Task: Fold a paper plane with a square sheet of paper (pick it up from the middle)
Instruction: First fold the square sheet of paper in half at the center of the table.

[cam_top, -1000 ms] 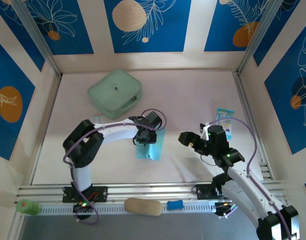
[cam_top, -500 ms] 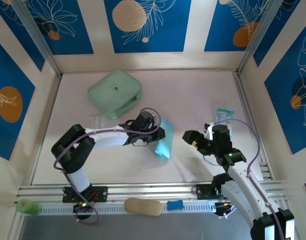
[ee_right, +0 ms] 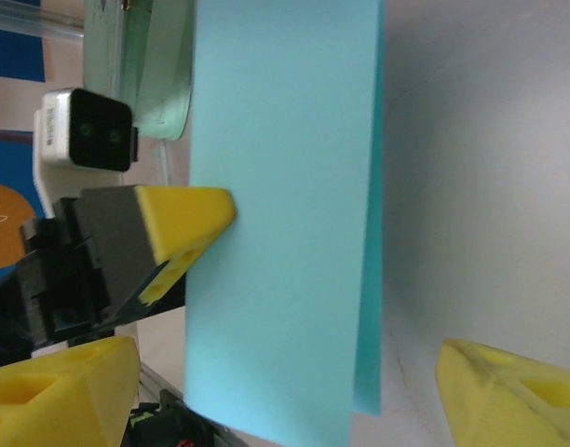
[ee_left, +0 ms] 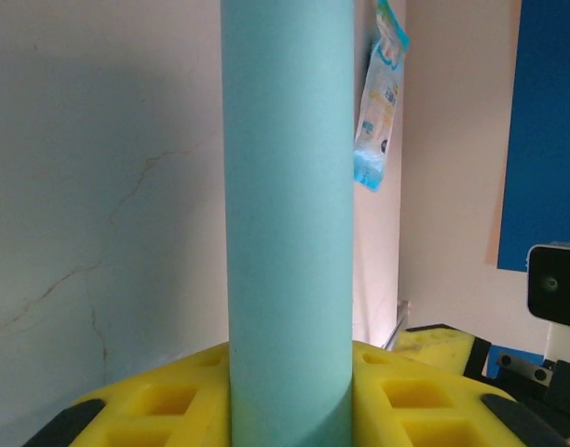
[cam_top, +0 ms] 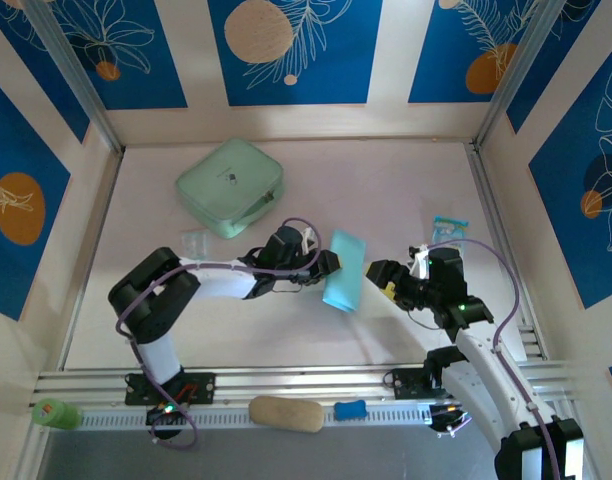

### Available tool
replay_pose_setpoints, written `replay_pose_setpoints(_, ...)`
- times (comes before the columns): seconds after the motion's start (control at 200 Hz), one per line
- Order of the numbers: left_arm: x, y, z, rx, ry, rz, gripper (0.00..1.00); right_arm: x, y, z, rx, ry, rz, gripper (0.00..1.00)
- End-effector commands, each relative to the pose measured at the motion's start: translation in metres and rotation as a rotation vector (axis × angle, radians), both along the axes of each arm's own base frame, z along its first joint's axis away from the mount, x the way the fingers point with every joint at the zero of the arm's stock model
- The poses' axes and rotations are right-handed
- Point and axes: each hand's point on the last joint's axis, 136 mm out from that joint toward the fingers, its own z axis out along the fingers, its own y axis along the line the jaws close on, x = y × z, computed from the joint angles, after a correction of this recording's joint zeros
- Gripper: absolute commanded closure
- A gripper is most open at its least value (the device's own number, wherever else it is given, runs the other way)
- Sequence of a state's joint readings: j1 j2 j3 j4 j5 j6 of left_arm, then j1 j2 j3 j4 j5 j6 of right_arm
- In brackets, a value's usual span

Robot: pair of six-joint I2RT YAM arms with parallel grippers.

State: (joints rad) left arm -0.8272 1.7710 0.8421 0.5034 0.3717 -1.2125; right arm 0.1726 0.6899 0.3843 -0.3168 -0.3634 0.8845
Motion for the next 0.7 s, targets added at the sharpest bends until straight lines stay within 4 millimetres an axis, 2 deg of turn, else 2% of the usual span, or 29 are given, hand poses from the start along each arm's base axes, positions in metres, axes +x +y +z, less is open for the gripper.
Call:
replay_pose_setpoints(0.0, -0.001, -0.001, -0.009, -0.035, 0.029, 0.0, 0.69, -0.003, 0.009, 0.009, 0.056, 0.0, 0.049, 0.18)
replay_pose_setpoints(0.155, -0.006, 0.014, -0.04, 0.073, 0.078, 0.03, 0.69, -0.006, 0.014, 0.007, 0.081, 0.023, 0.082, 0.2)
replay_pose_setpoints(0.31, -0.01, 0.032, -0.063, 0.168, 0.101, 0.073, 0.68, -0.008, 0.014, -0.002, 0.08, 0.06, 0.077, 0.23)
replay_pose_setpoints(0.495, -0.016, 0.044, -0.077, 0.252, 0.112, 0.124, 0.66, -0.01, 0.014, -0.008, 0.086, 0.083, 0.07, 0.26)
replay_pose_setpoints(0.695, -0.017, 0.045, -0.077, 0.263, 0.093, 0.186, 0.66, -0.011, 0.014, -0.011, 0.084, 0.096, 0.073, 0.26)
